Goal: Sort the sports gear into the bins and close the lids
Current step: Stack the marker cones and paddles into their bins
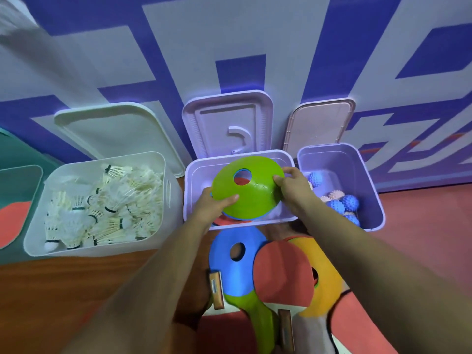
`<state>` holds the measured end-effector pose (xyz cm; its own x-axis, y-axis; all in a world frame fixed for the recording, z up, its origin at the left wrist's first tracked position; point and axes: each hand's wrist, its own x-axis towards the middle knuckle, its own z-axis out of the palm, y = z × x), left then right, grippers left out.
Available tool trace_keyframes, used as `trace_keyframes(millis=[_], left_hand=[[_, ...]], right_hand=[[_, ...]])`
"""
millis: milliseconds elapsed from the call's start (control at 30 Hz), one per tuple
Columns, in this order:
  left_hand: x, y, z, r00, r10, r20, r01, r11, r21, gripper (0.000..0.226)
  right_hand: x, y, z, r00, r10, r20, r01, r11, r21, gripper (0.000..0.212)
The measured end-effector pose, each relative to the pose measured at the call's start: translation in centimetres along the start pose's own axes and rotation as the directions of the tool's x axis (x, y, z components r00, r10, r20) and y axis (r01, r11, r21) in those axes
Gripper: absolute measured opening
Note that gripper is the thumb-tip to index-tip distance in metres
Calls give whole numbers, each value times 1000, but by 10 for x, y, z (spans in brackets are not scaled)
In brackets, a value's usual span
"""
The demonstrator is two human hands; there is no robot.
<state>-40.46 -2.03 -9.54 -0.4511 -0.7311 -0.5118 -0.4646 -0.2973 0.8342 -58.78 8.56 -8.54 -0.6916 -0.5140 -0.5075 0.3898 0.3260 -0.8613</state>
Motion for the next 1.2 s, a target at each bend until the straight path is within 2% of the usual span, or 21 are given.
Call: trace_keyframes(millis=[67, 100, 233, 333, 433, 533, 600, 700, 833, 1000, 1133, 1200], left_hand=[[8, -3, 7, 999, 29, 15, -30, 997, 68, 65], [17, -8, 11, 999, 45, 26, -47, 992, 114, 63], [41, -19, 22, 988, 153, 22, -153, 953, 261, 74], [49, -26, 27, 984, 171, 51, -178, 918, 353, 65], [40, -20, 28, 982, 179, 57, -187, 902, 390, 79], [18, -8, 21, 987, 158, 5, -141, 865, 482, 71], [4, -4, 12, 984, 172, -35, -130, 846, 517, 64], [-30, -1, -4, 988, 145, -47, -109, 890, 444, 54], [-90, -9, -27, 979, 181, -97, -139, 930, 341, 25], [-161, -55, -66, 972, 196, -133, -146, 938, 316, 10], [-207, -115, -98, 982, 121, -144, -69, 944, 321, 10], [-226, -146, -114, 988, 71, -138, -20, 941, 339, 9]], right_hand=[[7, 3, -3, 996, -78, -30, 65, 943, -326, 28], [11, 6, -5, 995, -102, -13, 87, 899, -430, 28], [20, 14, -4, 983, -156, 96, 182, 771, -610, 20], [28, 23, -3, 992, -79, 97, 123, 764, -634, 35], [25, 27, -3, 989, -88, 119, 146, 708, -691, 43], [6, 20, -5, 970, -181, 162, 241, 631, -737, 52], [-13, 13, -9, 945, -281, 166, 311, 621, -719, 52], [-55, 4, -18, 917, -378, 127, 366, 671, -645, 46], [-116, 19, -25, 917, -393, 64, 360, 751, -553, 36], [-196, 73, -15, 936, -350, 37, 322, 809, -491, 22], [-245, 130, 0, 972, -228, 63, 225, 815, -534, 30], [-268, 157, 10, 977, -198, 77, 207, 802, -561, 25]])
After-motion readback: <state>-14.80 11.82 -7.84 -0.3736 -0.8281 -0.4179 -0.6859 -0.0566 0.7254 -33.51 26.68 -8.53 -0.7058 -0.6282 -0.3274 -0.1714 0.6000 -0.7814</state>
